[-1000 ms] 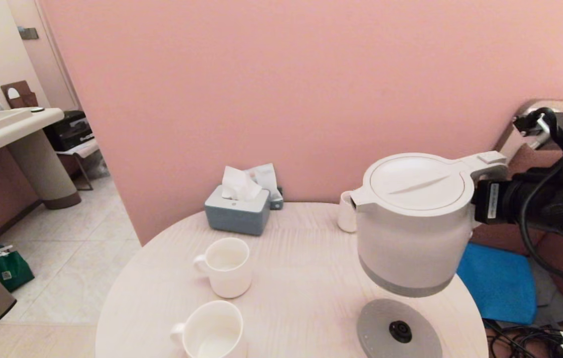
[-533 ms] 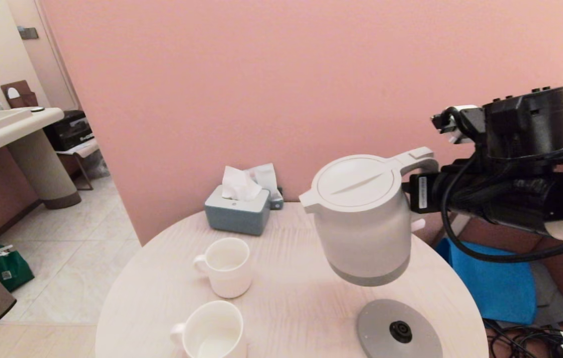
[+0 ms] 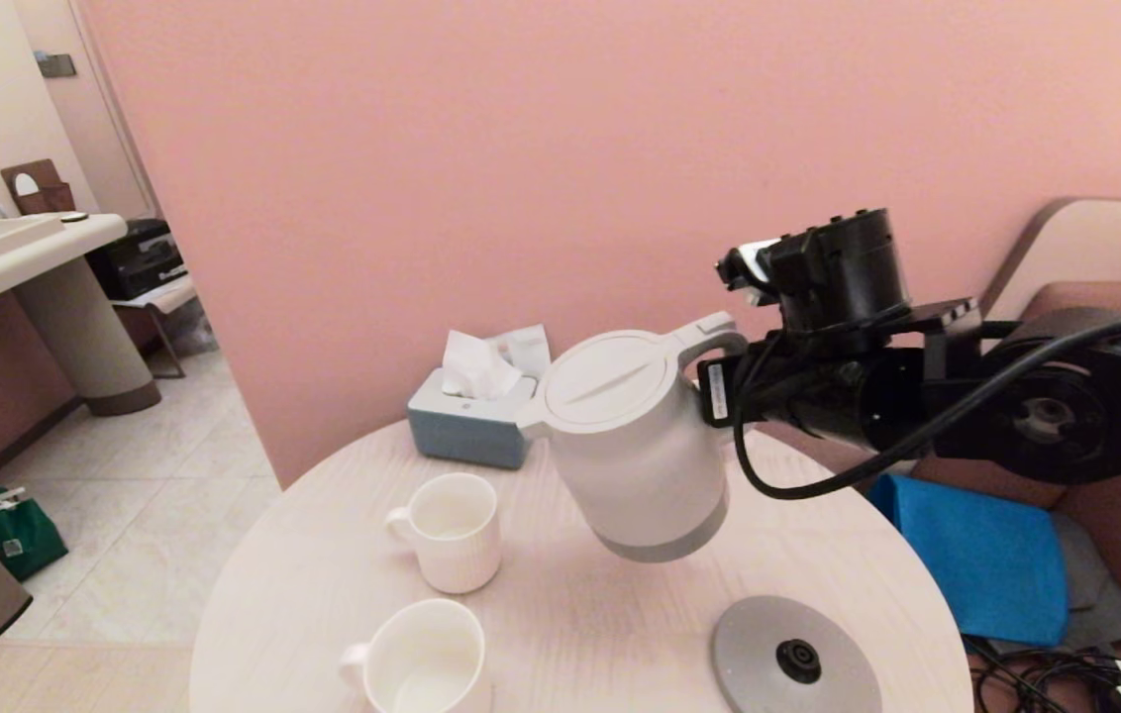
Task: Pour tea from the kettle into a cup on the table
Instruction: Pour water into the cup
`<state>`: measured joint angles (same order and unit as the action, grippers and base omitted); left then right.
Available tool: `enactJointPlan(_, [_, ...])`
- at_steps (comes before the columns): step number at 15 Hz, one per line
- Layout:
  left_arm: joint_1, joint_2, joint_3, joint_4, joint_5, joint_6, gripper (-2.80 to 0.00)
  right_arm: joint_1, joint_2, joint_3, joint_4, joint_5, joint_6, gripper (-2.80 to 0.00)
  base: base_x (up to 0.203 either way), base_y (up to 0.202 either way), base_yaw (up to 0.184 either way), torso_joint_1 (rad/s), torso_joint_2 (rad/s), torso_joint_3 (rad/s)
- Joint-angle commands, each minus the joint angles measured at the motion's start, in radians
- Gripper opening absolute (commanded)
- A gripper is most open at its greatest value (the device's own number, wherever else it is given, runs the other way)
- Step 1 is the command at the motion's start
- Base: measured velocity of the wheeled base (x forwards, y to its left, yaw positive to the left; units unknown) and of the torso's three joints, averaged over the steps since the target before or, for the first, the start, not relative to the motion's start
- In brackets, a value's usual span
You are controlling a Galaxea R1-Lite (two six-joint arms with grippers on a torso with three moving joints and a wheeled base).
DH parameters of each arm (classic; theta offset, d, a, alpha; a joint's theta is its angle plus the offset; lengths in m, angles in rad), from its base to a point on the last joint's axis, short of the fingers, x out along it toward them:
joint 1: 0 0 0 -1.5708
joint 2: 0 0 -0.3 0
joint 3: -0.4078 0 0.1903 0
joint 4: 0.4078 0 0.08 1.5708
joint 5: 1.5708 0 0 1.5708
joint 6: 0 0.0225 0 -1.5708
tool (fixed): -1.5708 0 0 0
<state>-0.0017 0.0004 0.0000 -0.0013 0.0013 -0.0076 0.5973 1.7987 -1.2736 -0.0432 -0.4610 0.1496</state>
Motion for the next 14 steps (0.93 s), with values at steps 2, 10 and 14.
enactJointPlan(2, [0.0, 0.001, 0.0, 0.0, 0.0, 0.0, -2.8, 0.042, 0.071, -0.015, -0.002, -0.011, 0.002, -2.8, 0.0, 0.0, 0.0, 0.0, 0.0, 0.0])
enactJointPlan(10, [0.0, 0.0, 0.0, 0.0, 0.0, 0.0, -2.8, 0.138, 0.157, -0.102, 0.0, -0.111, -0.059, -2.8, 0.0, 0.0, 0.0, 0.0, 0.0, 0.0])
enactJointPlan(14, [0.0, 0.0, 0.0, 0.0, 0.0, 0.0, -2.8, 0.135, 0.184, -0.136, 0.002, -0.127, -0.09, -2.8, 0.0, 0.0, 0.0, 0.0, 0.0, 0.0])
